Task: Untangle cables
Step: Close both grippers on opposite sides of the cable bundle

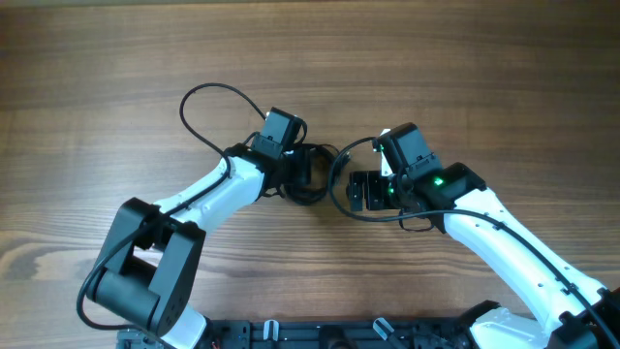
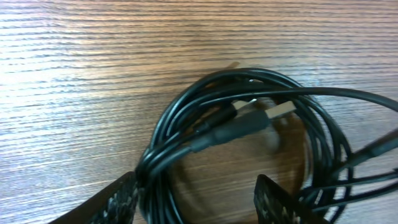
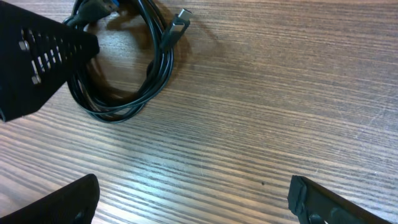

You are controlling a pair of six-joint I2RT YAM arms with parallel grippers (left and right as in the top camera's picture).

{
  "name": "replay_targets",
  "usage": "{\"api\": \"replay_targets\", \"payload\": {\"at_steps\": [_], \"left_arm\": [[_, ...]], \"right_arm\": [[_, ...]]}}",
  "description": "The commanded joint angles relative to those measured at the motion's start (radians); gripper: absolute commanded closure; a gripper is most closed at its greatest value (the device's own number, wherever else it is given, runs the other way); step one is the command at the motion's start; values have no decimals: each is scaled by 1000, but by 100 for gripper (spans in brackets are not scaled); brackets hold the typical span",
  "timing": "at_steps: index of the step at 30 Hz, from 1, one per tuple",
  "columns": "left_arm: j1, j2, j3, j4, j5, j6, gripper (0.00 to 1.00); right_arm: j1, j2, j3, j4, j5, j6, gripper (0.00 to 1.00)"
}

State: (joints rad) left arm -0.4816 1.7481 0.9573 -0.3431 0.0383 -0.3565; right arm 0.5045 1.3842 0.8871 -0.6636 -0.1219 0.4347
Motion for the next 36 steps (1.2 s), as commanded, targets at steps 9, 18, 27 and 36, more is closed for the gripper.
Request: {"api": "replay_targets", "payload": {"at_steps": [9,18,27,36], "left_arm": [[-3,50,-8,30,-74,13,41],[-5,89,-8,37,-73,8,70],[-5,68,-7,21,36,10,96],[-5,-253,-7,-31,43,13,96]], "right_arm": [[0,13,18,-8,18,13,0],[0,13,18,-6,18,13,0],[0,13,18,2,23,10,0],[0,13,18,16,18,-73,0]]}}
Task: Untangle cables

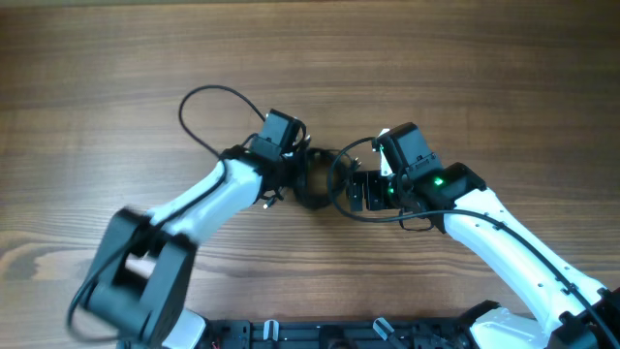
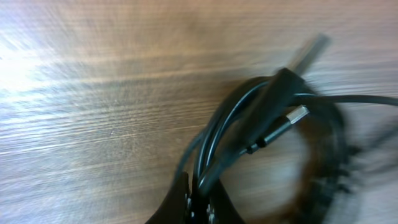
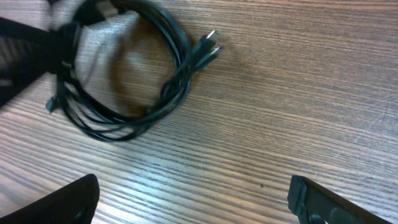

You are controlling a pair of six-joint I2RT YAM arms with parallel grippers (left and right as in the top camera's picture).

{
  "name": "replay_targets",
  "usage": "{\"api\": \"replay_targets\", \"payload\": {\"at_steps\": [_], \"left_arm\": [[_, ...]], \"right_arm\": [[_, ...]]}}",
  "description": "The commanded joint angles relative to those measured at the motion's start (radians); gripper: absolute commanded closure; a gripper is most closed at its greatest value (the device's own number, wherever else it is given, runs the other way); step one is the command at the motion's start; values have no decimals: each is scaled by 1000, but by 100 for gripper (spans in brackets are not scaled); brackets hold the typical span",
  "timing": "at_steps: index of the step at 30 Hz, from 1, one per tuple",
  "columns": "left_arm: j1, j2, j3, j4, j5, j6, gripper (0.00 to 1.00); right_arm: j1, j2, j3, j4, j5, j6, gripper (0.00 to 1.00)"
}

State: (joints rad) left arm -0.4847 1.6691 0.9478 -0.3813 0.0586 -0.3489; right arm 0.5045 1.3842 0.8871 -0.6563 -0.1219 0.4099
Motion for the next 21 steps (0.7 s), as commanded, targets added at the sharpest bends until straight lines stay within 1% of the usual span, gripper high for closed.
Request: {"api": "replay_targets", "payload": {"at_steps": [1,4,6,9,10,11,12,13,15,18,21], "left_arm": [[-2,-219,2,7,22,7,96],[-2,-341,2,7,19,32,91],[-2,-391,2,5,19,53,91],[-2,-436,2,6,5,58,93],[-2,-441,2,9,-12,57,96],[-1,-446,2,21,-45,51,96],[3,-452,2,50,-79,16,96],[10,-459,2,71,-78,-12,96],[23,-478,2,113,-44,-37,96],[45,-520,2,193,82,-37,96],[45,-539,2,206,90,-37,96]], "right_arm": [[0,13,18,13,18,-53,0],[0,13,18,35,9,-70,1],[0,13,18,64,-19,-75,1],[0,13,18,115,-91,-94,2],[0,13,18,121,-93,-95,2],[0,13,18,125,-93,-95,2],[0,13,18,125,-92,-97,2],[0,13,18,124,-92,-97,2],[0,13,18,125,-92,-97,2],[0,13,18,132,-93,-97,2],[0,13,18,140,-134,-130,2]]}}
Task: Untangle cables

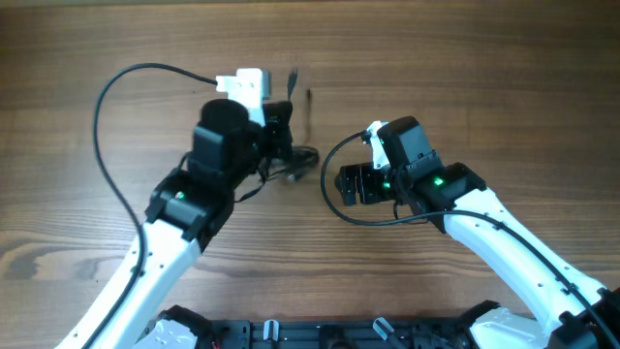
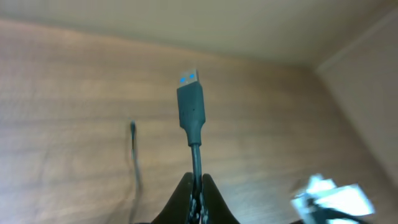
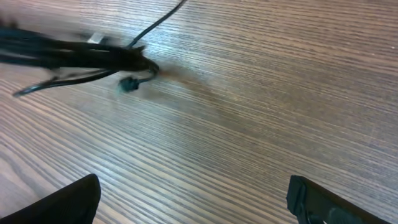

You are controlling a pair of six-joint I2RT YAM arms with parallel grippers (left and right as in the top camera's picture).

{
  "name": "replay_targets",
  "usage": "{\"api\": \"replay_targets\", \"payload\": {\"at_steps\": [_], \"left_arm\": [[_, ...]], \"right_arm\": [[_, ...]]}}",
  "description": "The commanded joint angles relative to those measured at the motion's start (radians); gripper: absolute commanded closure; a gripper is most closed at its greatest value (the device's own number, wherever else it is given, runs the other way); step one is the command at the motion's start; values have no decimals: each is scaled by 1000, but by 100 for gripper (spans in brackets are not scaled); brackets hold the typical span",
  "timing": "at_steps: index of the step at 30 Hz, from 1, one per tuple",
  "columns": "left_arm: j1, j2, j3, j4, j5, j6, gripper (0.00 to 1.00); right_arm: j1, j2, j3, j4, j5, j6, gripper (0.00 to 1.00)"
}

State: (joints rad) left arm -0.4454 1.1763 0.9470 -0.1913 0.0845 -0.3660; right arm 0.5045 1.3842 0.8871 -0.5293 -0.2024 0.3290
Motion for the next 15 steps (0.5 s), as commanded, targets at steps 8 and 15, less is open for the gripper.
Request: {"api": "replay_targets", "payload": {"at_steps": [8,15], "left_arm": [[7,-48,3,-24,-8,-29,3],[7,-49,3,-159,-30,-35,4]], "right_arm": [[0,13,18,85,-357,-200,0],[0,14,17,101,-262,-198,1]]}}
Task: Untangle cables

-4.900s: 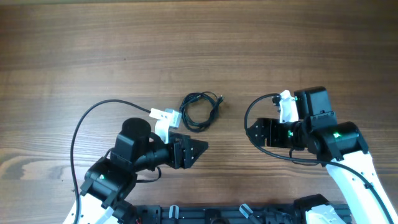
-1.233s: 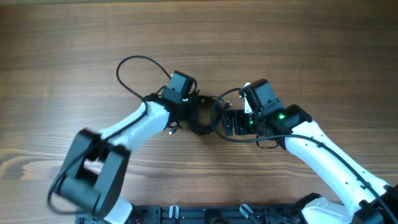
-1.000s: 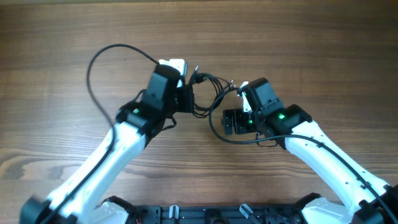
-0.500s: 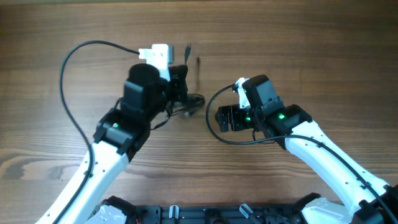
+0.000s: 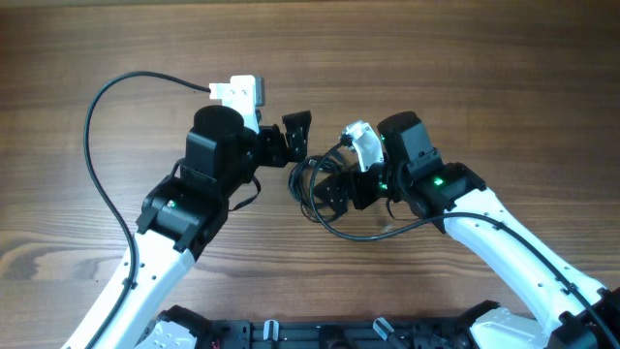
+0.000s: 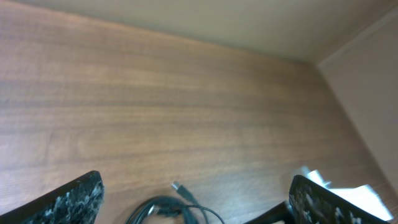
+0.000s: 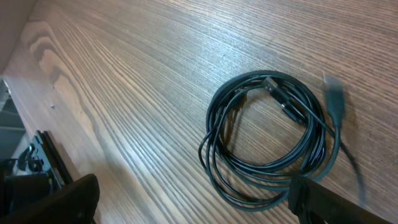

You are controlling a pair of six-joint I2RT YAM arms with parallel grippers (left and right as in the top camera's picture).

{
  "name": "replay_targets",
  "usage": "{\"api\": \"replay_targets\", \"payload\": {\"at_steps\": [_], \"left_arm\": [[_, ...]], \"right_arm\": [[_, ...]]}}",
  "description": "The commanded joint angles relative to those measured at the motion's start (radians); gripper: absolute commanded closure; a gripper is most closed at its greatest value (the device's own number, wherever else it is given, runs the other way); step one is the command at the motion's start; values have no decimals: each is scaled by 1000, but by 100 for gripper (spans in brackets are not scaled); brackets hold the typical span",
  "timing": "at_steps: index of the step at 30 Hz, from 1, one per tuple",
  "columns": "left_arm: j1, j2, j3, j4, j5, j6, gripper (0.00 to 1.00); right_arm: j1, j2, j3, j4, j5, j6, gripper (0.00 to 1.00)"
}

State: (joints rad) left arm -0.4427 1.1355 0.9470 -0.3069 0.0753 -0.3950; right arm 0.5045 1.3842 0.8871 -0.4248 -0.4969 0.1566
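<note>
A black cable coil (image 5: 304, 184) lies on the wooden table (image 5: 465, 68) between the two arms, its strands looped over each other. In the right wrist view the coil (image 7: 208, 142) shows a loose plug (image 7: 333, 96) at its far side. The left wrist view catches only the coil's top (image 6: 168, 206) and one plug (image 6: 176, 185). My left gripper (image 5: 287, 141) is open above and just behind the coil (image 6: 199, 204), holding nothing. My right gripper (image 5: 339, 189) is open too (image 7: 193, 200), close over the coil's right side.
A thin black lead (image 5: 92, 126) arcs out from the left wrist camera over the table's left half. A similar lead (image 5: 373, 231) loops under the right wrist. The arm bases sit at the front edge (image 5: 291, 334).
My left gripper was shut on the cable, with a USB plug standing up from its fingers. Now it is open and the coil lies on the table. The right wrist now faces the coil.
First my left gripper was open low around the coil on the table, the right one open beside it. Then the left was shut on the strands, and later held them higher with a plug sticking up. Now both grippers are open over the dropped coil.
</note>
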Motion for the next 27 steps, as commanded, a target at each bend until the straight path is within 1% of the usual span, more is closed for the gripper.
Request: {"api": "replay_targets", "payload": {"at_steps": [1,4,7,9,11,13,16,20,21,23,27], "left_arm": [[5,-8,3,-68,-21,-6,5],[5,-8,3,-141,-21,-7,9],[5,-8,3,-195,-35,-11,12],[5,-8,3,-222,-97,-45,12],[5,-8,3,-239,-167,-86,10],[17,-8,3,-248,-182,-90,9],[54,-8,3,-261,-181,-110,8],[89,-8,3,-294,-163,-115,7],[92,-8,3,-305,-163,-114,7],[92,-8,3,-320,-163,-108,6],[92,-8,3,-330,-161,-108,7]], "right_arm": [[0,17,13,-10,75,-21,0],[0,37,-13,-31,150,49,0],[1,88,-24,-65,154,101,1],[3,124,-24,-71,124,126,1],[3,150,-24,-66,66,206,1],[16,166,-24,-62,-4,247,0],[76,185,-24,-60,-20,236,0],[153,195,-24,-107,12,124,0],[169,196,-24,-140,33,71,0],[195,196,-24,-190,80,13,0],[216,196,-24,-188,211,-6,0]]}}
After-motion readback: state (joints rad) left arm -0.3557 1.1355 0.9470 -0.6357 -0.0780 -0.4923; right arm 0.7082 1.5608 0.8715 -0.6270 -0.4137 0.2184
